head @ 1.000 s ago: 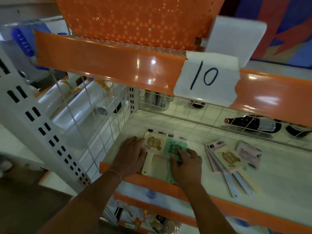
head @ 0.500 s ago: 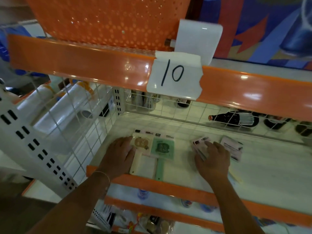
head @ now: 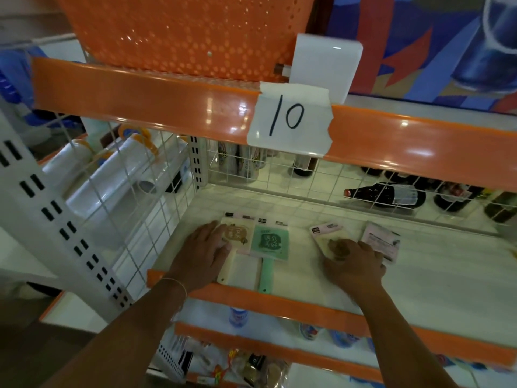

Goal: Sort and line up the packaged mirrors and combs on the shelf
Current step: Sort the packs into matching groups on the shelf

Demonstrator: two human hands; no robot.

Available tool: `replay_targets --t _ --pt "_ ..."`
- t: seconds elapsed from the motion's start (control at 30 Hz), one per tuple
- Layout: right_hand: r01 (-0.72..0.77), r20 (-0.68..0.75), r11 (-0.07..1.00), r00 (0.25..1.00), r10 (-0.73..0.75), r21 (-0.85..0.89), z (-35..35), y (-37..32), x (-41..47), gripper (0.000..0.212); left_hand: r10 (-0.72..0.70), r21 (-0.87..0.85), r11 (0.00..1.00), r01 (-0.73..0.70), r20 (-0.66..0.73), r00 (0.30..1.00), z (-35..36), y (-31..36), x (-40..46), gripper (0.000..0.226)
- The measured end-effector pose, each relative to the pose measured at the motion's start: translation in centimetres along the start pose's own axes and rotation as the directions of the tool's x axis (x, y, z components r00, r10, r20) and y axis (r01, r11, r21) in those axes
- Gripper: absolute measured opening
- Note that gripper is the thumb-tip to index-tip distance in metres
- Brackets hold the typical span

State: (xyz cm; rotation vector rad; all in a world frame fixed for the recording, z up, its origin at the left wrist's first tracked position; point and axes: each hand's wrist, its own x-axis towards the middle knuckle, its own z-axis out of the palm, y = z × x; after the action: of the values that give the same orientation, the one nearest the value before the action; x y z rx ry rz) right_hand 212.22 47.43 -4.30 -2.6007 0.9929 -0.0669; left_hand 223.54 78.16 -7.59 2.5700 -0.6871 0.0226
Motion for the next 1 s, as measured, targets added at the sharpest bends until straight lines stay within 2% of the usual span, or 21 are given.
replay_targets --t 0.1,0.17,0.27,0.33,0.37,0.4,0.47,0.53,0.6,0.67,0.8,0.9,1.0 --pt "0.021 -0.067 0.997 0.998 -0.016 0.077 -0.2 -1.2 -0.6 0.054 -0.053 -0.044 0.998 0.054 0.012 0.999 -0.1 0.2 -0.1 0.073" --pt "0.082 -0.101 0.962 0.993 -0.058 0.259 -0.3 -2.3 -1.2 0.058 -0.108 -0.114 0.988 0.108 0.006 0.994 -0.3 0.5 -0.1 0.068" --pt "0.011 0.031 0.747 0.999 -0.042 0.665 -0.3 -4.7 -2.7 0.064 -0.171 -0.237 0.957 0.166 -0.002 0.985 -0.5 0.5 -0.1 0.057" --pt "-0.035 0.111 0.633 0.99 -0.082 0.773 0.0 -6.4 -3.6 0.064 -0.205 -0.294 0.935 0.199 0.009 0.979 -0.5 0.2 0.0 0.049" --pt "-0.039 0.131 0.618 0.986 -0.105 0.785 0.2 -7.3 -3.9 0.062 -0.216 -0.32 0.925 0.205 0.0 0.976 -0.5 -0.1 0.1 0.043" --pt "-0.024 0.136 0.634 0.982 -0.13 0.773 0.6 -8.3 -4.2 0.058 -0.228 -0.342 0.916 0.209 -0.015 0.974 -0.5 -0.2 0.2 0.035" --pt "0.059 0.099 0.776 0.983 -0.155 0.628 1.7 -10.6 -4.6 0.054 -0.249 -0.37 0.905 0.208 -0.066 0.966 -0.6 -0.4 0.3 0.035" --pt "0.166 0.055 0.894 0.977 -0.207 0.417 3.2 -12.8 -4.8 0.072 -0.255 -0.388 0.9 0.2 -0.096 0.962 -0.7 -0.4 0.4 0.045" --pt "0.19 0.055 0.944 0.976 -0.212 0.271 4.8 -14.7 -4.9 0.088 -0.239 -0.384 0.905 0.183 -0.103 0.966 -0.6 -0.7 0.5 0.051" --pt "0.192 0.067 0.968 0.977 -0.205 0.162 5.9 -16.4 -5.3 0.091 -0.247 -0.398 0.898 0.189 -0.098 0.964 -0.3 -1.2 0.6 0.053" --pt "0.188 0.03 0.979 0.981 -0.191 0.083 7.0 -18.7 -5.3 0.077 -0.265 -0.458 0.868 0.193 -0.099 0.959 -0.5 -1.4 0.9 0.028" --pt "0.2 -0.027 0.979 0.979 -0.201 -0.026 7.9 -19.4 -5.0 0.079 -0.251 -0.479 0.863 0.163 -0.125 0.96 -0.4 -1.8 1.0 0.025" --pt "0.292 -0.043 0.956 0.955 -0.293 -0.041 8.7 -19.0 -4.9 0.054 -0.223 -0.458 0.878 0.14 -0.131 0.966 0.2 -2.4 1.2 0.02"
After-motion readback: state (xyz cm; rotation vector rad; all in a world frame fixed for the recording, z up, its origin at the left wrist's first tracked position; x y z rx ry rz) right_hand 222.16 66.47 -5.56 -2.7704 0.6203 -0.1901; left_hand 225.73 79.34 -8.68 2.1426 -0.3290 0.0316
